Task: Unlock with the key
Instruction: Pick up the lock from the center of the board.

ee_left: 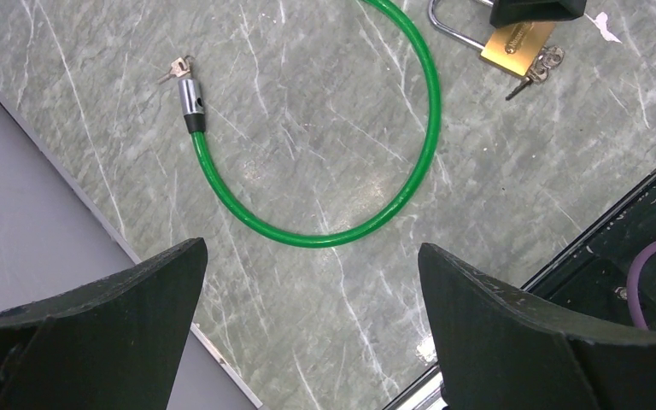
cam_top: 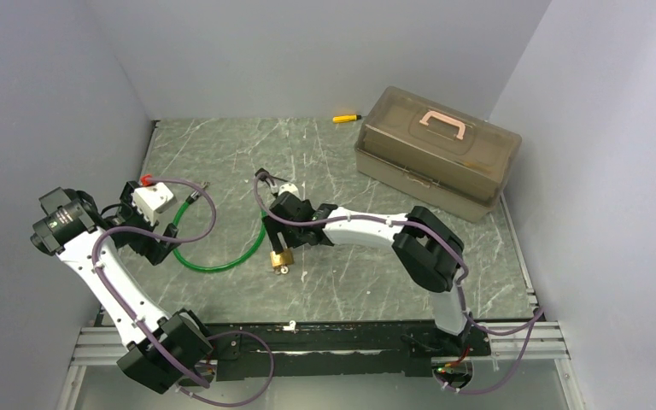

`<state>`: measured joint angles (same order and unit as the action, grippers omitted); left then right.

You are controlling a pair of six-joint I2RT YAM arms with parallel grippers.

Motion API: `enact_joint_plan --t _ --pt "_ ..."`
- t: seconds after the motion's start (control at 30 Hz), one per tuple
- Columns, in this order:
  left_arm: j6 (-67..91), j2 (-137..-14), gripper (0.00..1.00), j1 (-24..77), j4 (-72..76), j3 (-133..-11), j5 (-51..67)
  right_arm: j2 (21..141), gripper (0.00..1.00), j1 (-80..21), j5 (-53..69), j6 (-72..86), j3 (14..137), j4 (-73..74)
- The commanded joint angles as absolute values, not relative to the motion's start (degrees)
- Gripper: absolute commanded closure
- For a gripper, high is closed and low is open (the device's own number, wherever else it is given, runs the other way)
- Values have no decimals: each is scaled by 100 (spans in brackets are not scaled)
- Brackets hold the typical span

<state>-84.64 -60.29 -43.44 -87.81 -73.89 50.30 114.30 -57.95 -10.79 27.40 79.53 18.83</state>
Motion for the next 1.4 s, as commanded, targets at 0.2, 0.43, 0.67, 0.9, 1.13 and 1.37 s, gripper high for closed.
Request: enact_joint_plan --t 0.2,0.43,0.67,0.9,1.13,1.37 --pt "-8768 -6015 1 -4385 -9000 -7396 5189 11579 10 -6317 -787 2391 8250 1754" --pt "-8920 -5911 1 -4381 -9001 -7240 5180 11882 10 -6476 -1404 2113 8436 2201" --pt "-8947 -5874 1 -4386 -9015 -7255 5208 11983 13 -6539 -1856 1858 8445 2369" --pt "-8948 -5910 1 -4378 -9010 -7261 5282 11296 24 -6510 -1872 1449 7232 1639" --pt "-9319 -5716 1 -4019 -9027 -6753 5245 10550 34 -6408 -1321 784 6330 682" --pt "-10134 -5234 1 -2732 -9013 -5778 5380 9691 28 -6233 -513 380 5747 290"
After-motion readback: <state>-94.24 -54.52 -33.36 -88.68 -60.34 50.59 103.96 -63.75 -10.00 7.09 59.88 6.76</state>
